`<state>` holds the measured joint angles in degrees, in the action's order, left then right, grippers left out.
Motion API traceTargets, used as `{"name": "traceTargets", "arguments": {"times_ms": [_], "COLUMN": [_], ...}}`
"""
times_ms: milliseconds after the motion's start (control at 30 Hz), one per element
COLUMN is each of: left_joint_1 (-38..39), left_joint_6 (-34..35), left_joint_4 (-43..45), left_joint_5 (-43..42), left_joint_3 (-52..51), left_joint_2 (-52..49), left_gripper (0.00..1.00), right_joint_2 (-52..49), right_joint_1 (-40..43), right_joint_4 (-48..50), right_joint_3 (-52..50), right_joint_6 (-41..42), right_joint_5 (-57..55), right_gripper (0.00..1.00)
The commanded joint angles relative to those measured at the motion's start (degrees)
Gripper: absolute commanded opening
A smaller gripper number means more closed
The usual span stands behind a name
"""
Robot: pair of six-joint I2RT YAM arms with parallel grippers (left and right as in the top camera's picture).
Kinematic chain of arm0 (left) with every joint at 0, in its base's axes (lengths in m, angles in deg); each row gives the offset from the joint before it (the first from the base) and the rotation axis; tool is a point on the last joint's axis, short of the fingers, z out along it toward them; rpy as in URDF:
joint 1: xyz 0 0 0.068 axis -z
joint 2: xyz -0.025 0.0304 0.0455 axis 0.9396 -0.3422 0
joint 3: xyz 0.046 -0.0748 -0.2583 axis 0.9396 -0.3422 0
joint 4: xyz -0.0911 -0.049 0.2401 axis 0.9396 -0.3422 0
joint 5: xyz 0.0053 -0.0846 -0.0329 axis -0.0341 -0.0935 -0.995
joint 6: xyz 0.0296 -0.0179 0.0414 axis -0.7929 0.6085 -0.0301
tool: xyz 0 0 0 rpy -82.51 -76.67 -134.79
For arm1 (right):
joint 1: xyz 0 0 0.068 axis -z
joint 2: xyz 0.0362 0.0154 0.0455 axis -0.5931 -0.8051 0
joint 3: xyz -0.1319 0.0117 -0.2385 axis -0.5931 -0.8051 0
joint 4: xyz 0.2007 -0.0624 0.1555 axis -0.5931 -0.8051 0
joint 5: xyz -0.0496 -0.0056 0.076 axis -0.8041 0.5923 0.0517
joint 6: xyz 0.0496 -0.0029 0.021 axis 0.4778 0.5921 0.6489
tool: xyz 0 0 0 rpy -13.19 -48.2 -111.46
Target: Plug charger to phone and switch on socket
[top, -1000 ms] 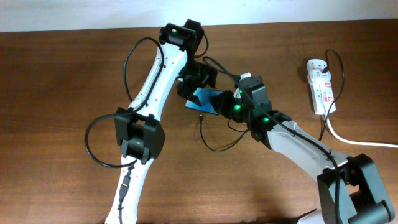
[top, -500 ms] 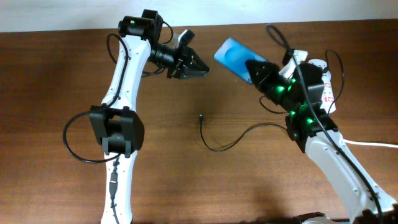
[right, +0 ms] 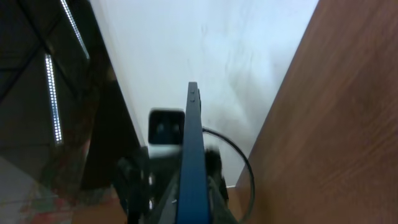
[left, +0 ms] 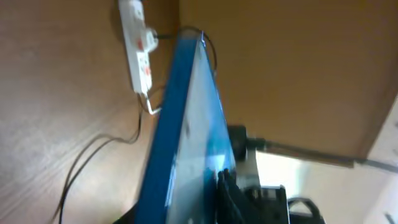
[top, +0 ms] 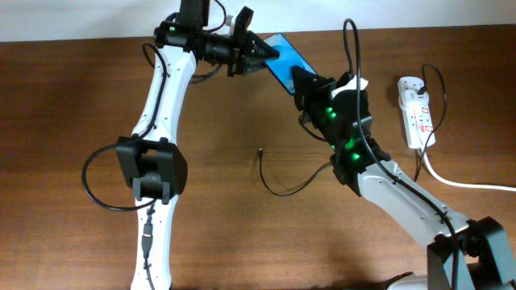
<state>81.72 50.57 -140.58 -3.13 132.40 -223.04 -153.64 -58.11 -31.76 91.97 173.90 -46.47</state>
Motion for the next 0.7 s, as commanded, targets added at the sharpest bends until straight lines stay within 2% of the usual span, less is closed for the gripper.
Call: {"name": "traceTargets", "arguments": {"times_ms": [0,67,100,200,267,333,467,500,567,633,667], "left_joint_1": [2.19,4.04,4.81,6.91,8.07,8.48,8.35,8.04,7.39,6.82,6.34], "left_joint_6": [16.46,25.51,30.60,41.86,42.49,41.86,40.46,38.71,37.86,37.57,37.18], "left_joint_4": [10.51,18.25,22.67,33.03,34.23,34.21,34.21,34.21,34.18,34.16,34.16], "left_joint_5": [3.37,3.61,3.58,3.61,3.56,4.26,6.91,7.34,7.39,7.23,6.78], "left_joint_3": [0.52,0.52,0.52,0.52,0.52,0.52,0.52,0.52,0.52,0.52,0.52], "left_joint_2": [0.33,0.33,0.33,0.33,0.33,0.33,0.33,0.33,0.33,0.33,0.33], "left_gripper": [0.24,0.18,0.11,0.10,0.10,0.00,0.00,0.00,0.00,0.00,0.00], "right_joint_2": [0.50,0.50,0.50,0.46,0.46,0.44,0.46,0.46,0.46,0.46,0.46], "right_joint_1": [-1.77,-1.95,-1.92,-1.92,-1.95,-1.95,-1.95,-1.92,-1.88,-1.86,-1.70], "right_joint_4": [0.79,0.35,-0.20,-1.86,-1.86,-1.86,-2.12,-2.12,-2.12,-2.14,-2.12], "right_joint_3": [1.20,1.20,1.20,1.20,1.20,1.20,1.20,1.18,1.18,1.18,1.18], "right_joint_6": [0.11,0.11,0.09,0.74,0.74,0.72,0.66,0.37,-1.42,-1.81,-3.72], "right_joint_5": [-1.44,-2.23,-2.23,-2.67,-2.62,-2.25,-2.19,-2.21,-2.19,-2.23,-2.25], "right_gripper": [0.04,0.04,0.04,0.04,0.04,0.04,0.06,0.14,0.15,0.29,0.42]}}
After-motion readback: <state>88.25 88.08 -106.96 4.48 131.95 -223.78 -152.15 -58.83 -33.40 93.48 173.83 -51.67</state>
